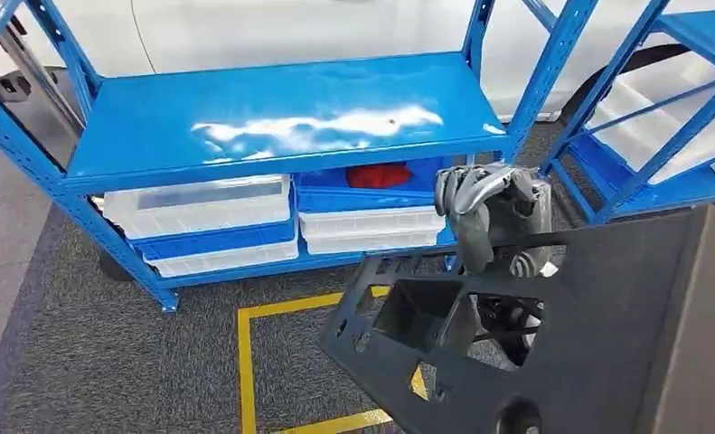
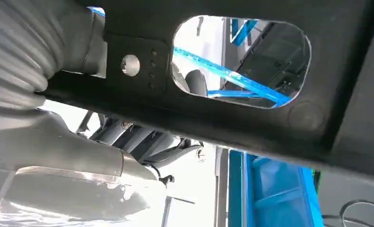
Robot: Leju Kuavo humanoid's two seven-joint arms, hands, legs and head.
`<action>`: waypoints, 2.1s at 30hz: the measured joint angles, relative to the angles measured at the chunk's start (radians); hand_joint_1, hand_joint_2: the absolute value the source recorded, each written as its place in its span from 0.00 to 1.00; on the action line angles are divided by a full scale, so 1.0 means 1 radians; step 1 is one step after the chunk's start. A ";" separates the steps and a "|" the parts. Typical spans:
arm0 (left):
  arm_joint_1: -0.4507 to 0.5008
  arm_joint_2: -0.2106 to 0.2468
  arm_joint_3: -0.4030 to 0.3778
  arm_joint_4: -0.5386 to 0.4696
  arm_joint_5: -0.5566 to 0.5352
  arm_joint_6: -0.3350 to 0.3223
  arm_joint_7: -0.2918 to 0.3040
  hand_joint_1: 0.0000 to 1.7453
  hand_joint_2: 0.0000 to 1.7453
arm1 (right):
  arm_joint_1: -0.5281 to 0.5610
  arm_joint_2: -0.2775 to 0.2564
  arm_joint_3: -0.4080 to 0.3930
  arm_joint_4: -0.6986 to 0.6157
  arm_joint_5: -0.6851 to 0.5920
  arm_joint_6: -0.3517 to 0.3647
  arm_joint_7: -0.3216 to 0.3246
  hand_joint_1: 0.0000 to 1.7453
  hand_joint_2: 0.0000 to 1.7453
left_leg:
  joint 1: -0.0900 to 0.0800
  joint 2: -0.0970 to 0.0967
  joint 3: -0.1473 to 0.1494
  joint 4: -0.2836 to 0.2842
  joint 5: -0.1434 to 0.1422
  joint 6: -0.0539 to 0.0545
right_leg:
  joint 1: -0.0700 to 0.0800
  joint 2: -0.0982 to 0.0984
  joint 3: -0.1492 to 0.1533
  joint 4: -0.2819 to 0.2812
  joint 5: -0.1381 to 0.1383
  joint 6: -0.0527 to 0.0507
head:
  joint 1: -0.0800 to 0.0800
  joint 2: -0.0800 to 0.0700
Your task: Take the parts from the cabinet and place them on the table.
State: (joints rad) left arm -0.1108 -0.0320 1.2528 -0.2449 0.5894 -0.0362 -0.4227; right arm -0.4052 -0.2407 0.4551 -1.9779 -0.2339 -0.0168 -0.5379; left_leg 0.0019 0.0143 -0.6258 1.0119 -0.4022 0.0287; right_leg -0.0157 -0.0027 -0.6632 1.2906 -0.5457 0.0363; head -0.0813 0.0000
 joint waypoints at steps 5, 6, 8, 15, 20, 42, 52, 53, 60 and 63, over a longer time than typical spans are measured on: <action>-0.001 -0.003 0.000 0.000 0.000 0.000 -0.001 0.00 1.00 | -0.010 0.021 0.001 -0.001 0.022 -0.011 0.007 1.00 1.00 | -0.001 -0.005 -0.037 -0.004 0.059 -0.020 | 0.016 0.005 0.194 -0.290 0.013 -0.032 | 0.000 0.000; 0.000 -0.003 0.000 0.000 0.000 0.000 0.001 0.00 1.00 | -0.012 0.023 0.001 -0.001 0.026 -0.014 0.005 1.00 1.00 | 0.003 -0.005 -0.040 -0.011 0.074 -0.026 | 0.021 0.005 0.190 -0.294 0.019 -0.038 | 0.000 0.000; 0.003 -0.002 0.002 0.000 0.000 0.003 0.002 0.00 1.00 | -0.008 0.027 0.002 0.006 0.030 -0.013 -0.008 1.00 1.00 | 0.004 -0.011 -0.050 -0.015 0.079 -0.036 | 0.007 -0.003 0.173 -0.311 0.053 -0.056 | 0.000 0.000; 0.004 -0.005 0.005 0.000 0.003 0.006 0.003 0.00 1.00 | 0.002 0.033 0.003 0.025 0.031 -0.010 -0.024 1.00 1.00 | 0.010 -0.013 -0.054 0.298 -0.094 -0.061 | 0.008 -0.006 0.030 -0.298 0.161 -0.060 | 0.000 0.000; -0.003 -0.003 0.005 -0.001 0.003 0.005 0.003 0.00 1.00 | 0.001 0.034 0.003 0.029 0.031 -0.005 -0.026 1.00 1.00 | 0.004 -0.017 0.184 -0.018 -0.148 -0.044 | 0.006 -0.009 -0.031 -0.269 0.215 -0.032 | 0.000 0.000; 0.009 -0.001 0.019 -0.001 0.003 0.010 0.010 0.00 1.00 | -0.044 0.037 0.004 0.059 -0.008 -0.014 -0.006 1.00 1.00 | 0.005 -0.011 -0.092 0.163 -0.130 -0.054 | 0.013 -0.004 0.124 -0.307 0.093 -0.078 | 0.000 0.000; 0.007 -0.001 0.028 -0.001 0.003 0.038 0.017 0.00 1.00 | -0.046 0.041 0.035 0.073 -0.003 -0.046 0.010 1.00 1.00 | 0.000 -0.010 0.182 -0.030 -0.141 -0.033 | 0.013 -0.010 0.001 -0.269 0.185 -0.041 | 0.000 0.000; 0.007 -0.001 0.031 -0.001 0.002 0.043 0.019 0.00 1.00 | -0.046 0.043 0.038 0.075 -0.003 -0.046 0.009 1.00 1.00 | -0.002 -0.009 0.179 -0.031 -0.135 -0.025 | 0.011 -0.010 0.001 -0.272 0.192 -0.035 | 0.000 0.000; 0.014 -0.008 0.049 -0.001 0.000 0.041 0.023 0.00 1.00 | -0.023 0.045 0.053 0.083 0.008 -0.041 0.004 1.00 1.00 | 0.002 -0.001 0.121 -0.032 -0.076 -0.003 | 0.001 -0.003 -0.111 0.048 0.000 -0.008 | 0.000 0.000; 0.018 -0.011 0.050 -0.001 0.000 0.034 0.023 0.00 1.00 | -0.013 0.047 0.053 0.084 0.018 -0.033 0.003 1.00 1.00 | 0.002 -0.002 0.112 -0.024 -0.072 -0.008 | 0.000 -0.003 0.025 -0.148 0.088 -0.015 | 0.000 0.000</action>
State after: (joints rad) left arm -0.0926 -0.0435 1.3031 -0.2457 0.5898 -0.0027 -0.3998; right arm -0.4184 -0.1942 0.5077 -1.8936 -0.2163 -0.0496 -0.5348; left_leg 0.0043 0.0126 -0.5137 0.9881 -0.4738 0.0210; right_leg -0.0155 -0.0057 -0.6385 1.1426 -0.4577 0.0210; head -0.0816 0.0000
